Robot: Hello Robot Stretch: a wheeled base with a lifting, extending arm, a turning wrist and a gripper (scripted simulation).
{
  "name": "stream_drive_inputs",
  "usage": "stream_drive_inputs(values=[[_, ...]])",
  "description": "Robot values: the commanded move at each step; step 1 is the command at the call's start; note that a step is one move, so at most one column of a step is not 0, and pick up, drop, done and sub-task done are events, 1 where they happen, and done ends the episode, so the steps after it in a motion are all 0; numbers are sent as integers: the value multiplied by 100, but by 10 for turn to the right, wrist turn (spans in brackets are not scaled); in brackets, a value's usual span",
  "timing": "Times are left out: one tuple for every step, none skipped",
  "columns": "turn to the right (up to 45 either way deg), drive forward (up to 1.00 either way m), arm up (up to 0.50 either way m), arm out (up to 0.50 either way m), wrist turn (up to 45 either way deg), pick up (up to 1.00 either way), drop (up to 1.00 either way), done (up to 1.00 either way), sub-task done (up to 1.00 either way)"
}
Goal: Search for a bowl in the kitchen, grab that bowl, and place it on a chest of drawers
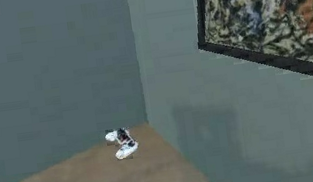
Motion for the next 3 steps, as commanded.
stream_drive_inputs(values=[[450,0,0,0,0,0,0,0,0],[450,0,0,0,0,0,0,0,0],[390,0,0,0,0,0,0,0,0]])
